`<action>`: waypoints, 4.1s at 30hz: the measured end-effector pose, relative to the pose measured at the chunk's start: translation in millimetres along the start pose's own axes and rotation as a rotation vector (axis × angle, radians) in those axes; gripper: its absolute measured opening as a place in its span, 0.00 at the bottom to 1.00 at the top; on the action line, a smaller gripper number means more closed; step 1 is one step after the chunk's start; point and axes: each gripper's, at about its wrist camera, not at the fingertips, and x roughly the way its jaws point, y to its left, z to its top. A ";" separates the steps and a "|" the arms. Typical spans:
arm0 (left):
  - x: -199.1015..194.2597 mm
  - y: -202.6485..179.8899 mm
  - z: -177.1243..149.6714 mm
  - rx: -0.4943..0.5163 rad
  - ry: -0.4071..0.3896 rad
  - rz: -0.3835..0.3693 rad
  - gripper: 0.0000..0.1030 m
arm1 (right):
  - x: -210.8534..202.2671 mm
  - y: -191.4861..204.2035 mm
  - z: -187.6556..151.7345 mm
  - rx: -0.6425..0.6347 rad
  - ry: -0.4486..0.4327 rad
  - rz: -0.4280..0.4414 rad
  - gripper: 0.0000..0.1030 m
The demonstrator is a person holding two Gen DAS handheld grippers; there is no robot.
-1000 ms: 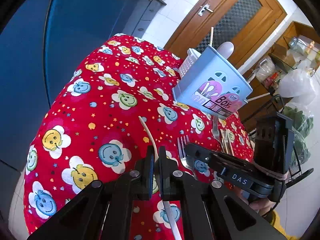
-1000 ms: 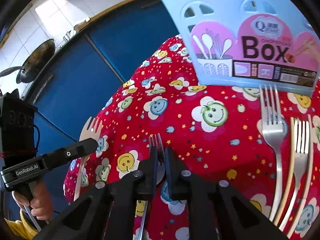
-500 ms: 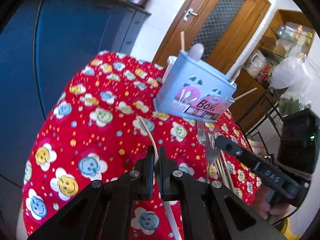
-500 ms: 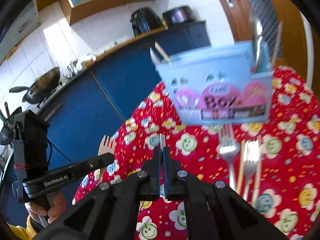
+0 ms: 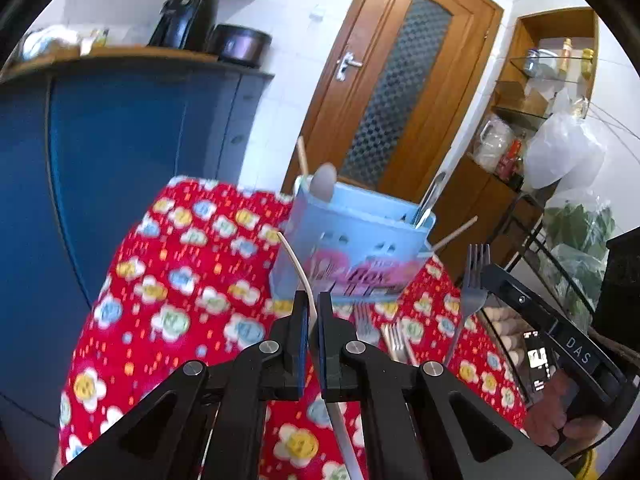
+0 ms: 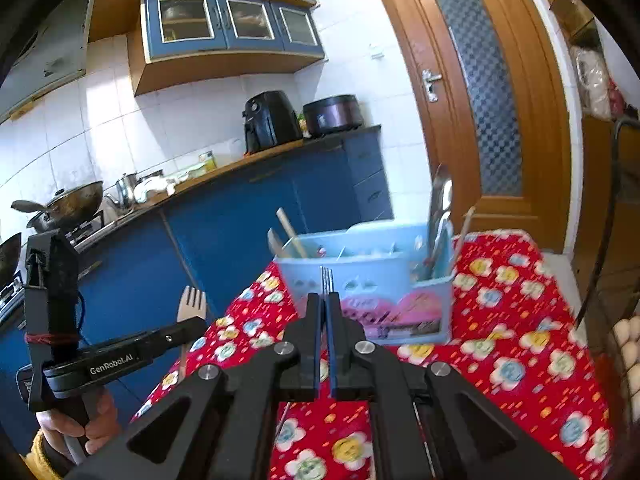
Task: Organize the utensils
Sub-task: 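Lift and carry both forks to the blue holder with both tools, then lower the forks into the holder and open both tools, then move both open tools back toward the remaining chopsticks on the cloth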
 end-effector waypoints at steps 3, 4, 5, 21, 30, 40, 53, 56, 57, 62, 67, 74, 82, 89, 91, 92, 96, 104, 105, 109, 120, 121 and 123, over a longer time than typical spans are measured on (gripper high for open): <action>2.5 -11.6 14.7 0.028 -0.028 0.004 0.04 | -3.5 -6.1 14.8 -0.018 -0.020 -0.034 0.03; 3.8 -15.7 20.6 0.037 -0.036 0.001 0.04 | -5.0 -7.4 19.4 -0.023 -0.025 -0.043 0.03; 5.0 -19.8 26.7 0.045 -0.047 0.000 0.04 | -6.0 -8.8 23.9 -0.028 -0.032 -0.051 0.03; 42.0 -71.5 133.5 0.153 -0.206 0.043 0.04 | 10.0 -35.7 109.0 -0.095 -0.126 -0.151 0.04; 73.1 -70.7 166.3 0.169 -0.285 0.125 0.04 | 38.5 -47.4 135.6 -0.138 -0.166 -0.239 0.04; 111.5 -65.7 156.2 0.219 -0.325 0.233 0.04 | 63.7 -56.0 137.5 -0.183 -0.183 -0.332 0.04; 138.8 -63.3 122.5 0.276 -0.289 0.285 0.04 | 97.4 -55.7 110.4 -0.222 -0.101 -0.326 0.04; 142.1 -60.5 117.5 0.270 -0.275 0.284 0.04 | 102.9 -54.7 103.4 -0.229 -0.074 -0.315 0.04; 143.0 -59.7 115.5 0.267 -0.270 0.284 0.04 | 104.0 -54.5 102.1 -0.231 -0.070 -0.314 0.04; 146.7 -56.5 108.8 0.258 -0.251 0.281 0.04 | 104.7 -54.9 95.6 -0.219 -0.051 -0.293 0.04; 147.8 -55.8 103.9 0.248 -0.226 0.272 0.04 | 99.5 -57.0 96.3 -0.175 -0.039 -0.248 0.05; 140.4 -58.4 102.3 0.238 -0.205 0.247 0.11 | 82.1 -56.1 100.8 -0.130 -0.052 -0.197 0.28; 115.5 -68.0 99.5 0.241 -0.203 0.203 0.23 | 57.7 -55.3 100.1 -0.065 -0.051 -0.145 0.43; 87.9 -76.9 90.8 0.243 -0.204 0.163 0.33 | 33.2 -48.8 85.0 -0.072 -0.033 -0.136 0.51; 80.9 -79.0 86.4 0.241 -0.197 0.150 0.34 | 27.3 -47.5 78.5 -0.074 -0.022 -0.142 0.52; 77.3 -80.1 83.8 0.239 -0.193 0.140 0.34 | 24.5 -47.5 75.1 -0.073 -0.017 -0.145 0.53; 67.2 -83.4 73.5 0.240 -0.172 0.117 0.34 | 17.8 -48.9 60.5 -0.056 0.014 -0.153 0.55; 58.5 -81.5 45.9 0.209 -0.094 0.077 0.35 | 15.6 -58.8 23.7 -0.003 0.107 -0.176 0.58; 58.2 -80.7 42.6 0.206 -0.087 0.075 0.35 | 15.9 -60.5 19.8 0.006 0.118 -0.177 0.59; 57.8 -77.1 27.7 0.193 -0.049 0.069 0.35 | 18.7 -66.0 3.3 0.043 0.166 -0.188 0.59; 65.4 -57.6 -5.1 0.120 0.050 0.073 0.35 | 27.8 -70.6 -43.9 0.106 0.291 -0.200 0.59; 65.7 -56.3 -7.5 0.115 0.056 0.076 0.35 | 29.0 -70.2 -48.1 0.104 0.301 -0.201 0.59; 66.3 -53.7 -12.5 0.107 0.067 0.079 0.35 | 32.3 -69.9 -55.3 0.105 0.321 -0.200 0.59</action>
